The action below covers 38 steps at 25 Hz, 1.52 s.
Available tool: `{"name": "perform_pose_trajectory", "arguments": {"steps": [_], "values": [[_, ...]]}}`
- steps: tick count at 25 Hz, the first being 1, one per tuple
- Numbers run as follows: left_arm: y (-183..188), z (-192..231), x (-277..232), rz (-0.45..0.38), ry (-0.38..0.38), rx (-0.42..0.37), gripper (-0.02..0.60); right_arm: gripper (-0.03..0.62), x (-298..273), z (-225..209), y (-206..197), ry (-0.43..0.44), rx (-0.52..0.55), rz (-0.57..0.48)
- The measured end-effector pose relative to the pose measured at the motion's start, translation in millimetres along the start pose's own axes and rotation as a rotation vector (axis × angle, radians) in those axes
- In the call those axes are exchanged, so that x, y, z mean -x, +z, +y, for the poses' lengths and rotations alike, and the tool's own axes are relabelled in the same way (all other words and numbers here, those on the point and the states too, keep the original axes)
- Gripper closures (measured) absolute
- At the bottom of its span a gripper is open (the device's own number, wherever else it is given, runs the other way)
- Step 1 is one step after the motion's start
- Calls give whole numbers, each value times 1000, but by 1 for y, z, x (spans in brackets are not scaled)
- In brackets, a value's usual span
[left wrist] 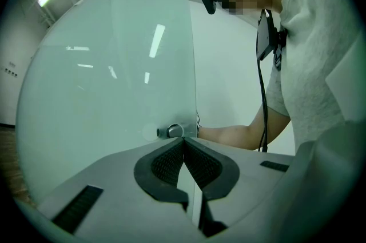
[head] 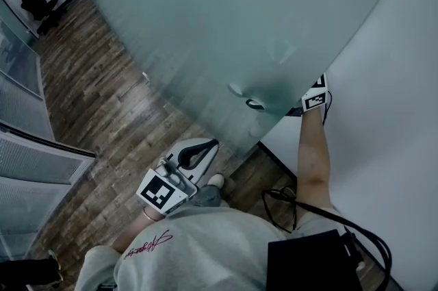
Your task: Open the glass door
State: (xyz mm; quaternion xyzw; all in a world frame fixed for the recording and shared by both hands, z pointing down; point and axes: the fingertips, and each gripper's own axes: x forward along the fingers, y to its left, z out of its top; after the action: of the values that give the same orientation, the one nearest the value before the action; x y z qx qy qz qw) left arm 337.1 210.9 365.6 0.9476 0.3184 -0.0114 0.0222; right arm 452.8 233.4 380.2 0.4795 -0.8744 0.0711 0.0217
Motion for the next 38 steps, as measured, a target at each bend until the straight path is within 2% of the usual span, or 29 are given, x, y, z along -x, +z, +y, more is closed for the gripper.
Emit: {"name": "perform_pose_trajectory", "arguments": {"steps": [5,10,13,19,24,30,34,38], "values": [[2,-11,-8,-15,-30,-2,569,476,2,-1,3,-42,-2,9],[-9,-20,-4,21,-51,-1,569,479,10,-3,-3,6,-34,44],[-6,-19,-3,19,-40,5,569,491,23,-9,3,-66,-24,41],[10,-17,-12,-28,-42,-9,569,553,45,-9,5,-281,72,-18],[10,-26,-13,-26,-65,-9,569,563,56,25,13,-370,109,-49],[21,-38,-20,-73,-82,2,569,566,71,79,15,-481,121,-77],[26,-46,-18,-81,-68,5,569,569,69,110,20,-511,134,-83],[34,-50,-14,-100,-35,1,569,569,54,127,18,-500,135,-78]]}}
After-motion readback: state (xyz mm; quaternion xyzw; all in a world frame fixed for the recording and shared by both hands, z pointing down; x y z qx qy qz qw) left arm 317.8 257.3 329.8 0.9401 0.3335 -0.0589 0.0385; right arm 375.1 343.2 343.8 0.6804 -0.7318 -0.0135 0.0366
